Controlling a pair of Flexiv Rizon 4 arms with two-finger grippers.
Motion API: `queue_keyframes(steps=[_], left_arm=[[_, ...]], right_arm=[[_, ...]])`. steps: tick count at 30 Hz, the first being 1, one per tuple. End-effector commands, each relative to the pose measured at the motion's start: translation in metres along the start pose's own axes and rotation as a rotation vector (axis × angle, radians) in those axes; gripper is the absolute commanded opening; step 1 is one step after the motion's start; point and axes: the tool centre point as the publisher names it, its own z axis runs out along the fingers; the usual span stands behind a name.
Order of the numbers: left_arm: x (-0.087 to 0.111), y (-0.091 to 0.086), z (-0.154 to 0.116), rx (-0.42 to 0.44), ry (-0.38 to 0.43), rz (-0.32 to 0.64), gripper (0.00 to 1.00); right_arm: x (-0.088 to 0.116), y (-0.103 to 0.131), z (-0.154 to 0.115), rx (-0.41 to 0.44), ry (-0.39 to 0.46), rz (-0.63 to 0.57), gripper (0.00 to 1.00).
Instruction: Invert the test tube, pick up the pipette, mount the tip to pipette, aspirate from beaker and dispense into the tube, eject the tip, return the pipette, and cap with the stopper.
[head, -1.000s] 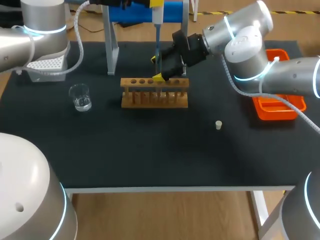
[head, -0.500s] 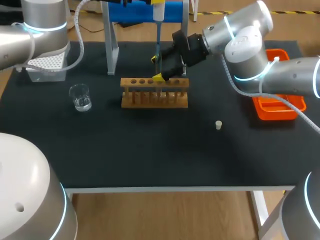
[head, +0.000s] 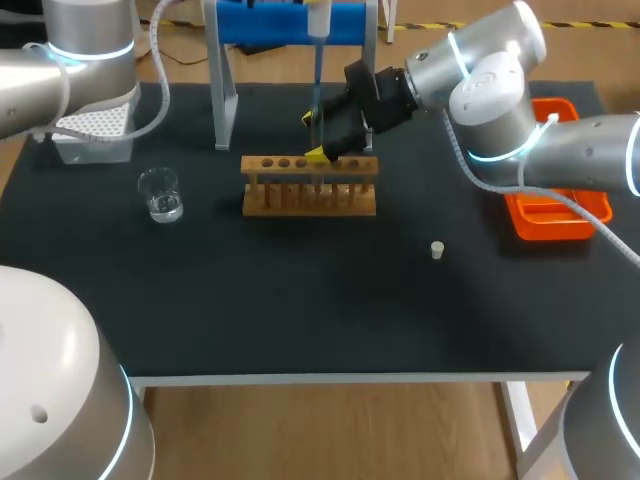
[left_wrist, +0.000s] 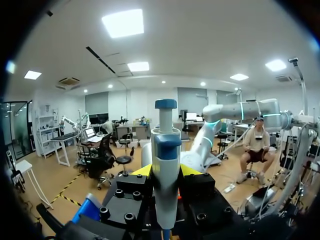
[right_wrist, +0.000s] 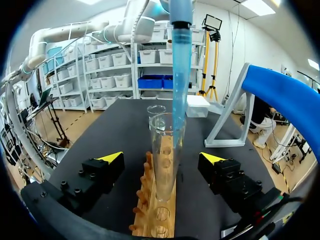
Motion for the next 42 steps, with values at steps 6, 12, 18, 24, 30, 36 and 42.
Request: queue_keyframes(steps=[6,12,18,24,30,36,42], left_arm=[[0.003,-0.005,0.001,-0.001,-0.005,0.006,0.00],[0.004,-0.009,0.000,-0.005,-0.009,0.008,0.00],[0.007,-0.012,-0.002,-0.010,-0.013,0.013,0.00],[0.009,-0.018,-0.004,-0.014,-0.021,0.022,0.00],[0.010,-0.023,-0.005,-0.015,-0.029,0.033,0.00],[0.014,-0.034,-0.010,-0.018,-0.053,0.061,0.00],[0.033,-0.045,-0.031,-0.053,-0.122,0.074,0.00]], right_arm=[[0.000,0.000,-0.001,0.002,0.001,0.001,1.00],[0.000,0.000,-0.001,0.002,0.001,0.001,1.00],[0.000,0.000,-0.001,0.002,0.001,0.001,1.00],[0.000,0.000,-0.001,0.002,0.001,0.001,1.00],[0.000,0.000,-0.001,0.002,0.001,0.001,1.00],[0.000,0.000,-0.001,0.002,0.001,0.001,1.00],[0.000,0.000,-0.001,0.002,0.001,0.001,1.00]])
